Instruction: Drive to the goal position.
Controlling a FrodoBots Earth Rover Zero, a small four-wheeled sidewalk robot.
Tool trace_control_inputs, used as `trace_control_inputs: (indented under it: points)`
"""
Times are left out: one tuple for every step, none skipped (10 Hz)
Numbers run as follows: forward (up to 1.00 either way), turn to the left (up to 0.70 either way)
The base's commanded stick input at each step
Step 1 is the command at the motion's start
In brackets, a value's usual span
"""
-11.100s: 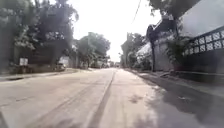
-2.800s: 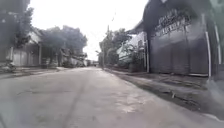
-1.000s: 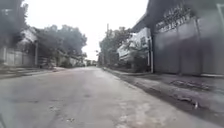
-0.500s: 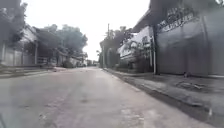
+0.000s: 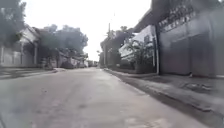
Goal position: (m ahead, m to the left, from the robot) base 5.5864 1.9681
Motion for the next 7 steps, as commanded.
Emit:
trace_control_inputs:
  points:
    - [0.50,0.00]
    - [0.50,0.00]
    - [0.50,0.00]
    - [0.50,0.00]
    - [0.50,0.00]
    - [0.50,0.00]
    - [0.50,0.00]
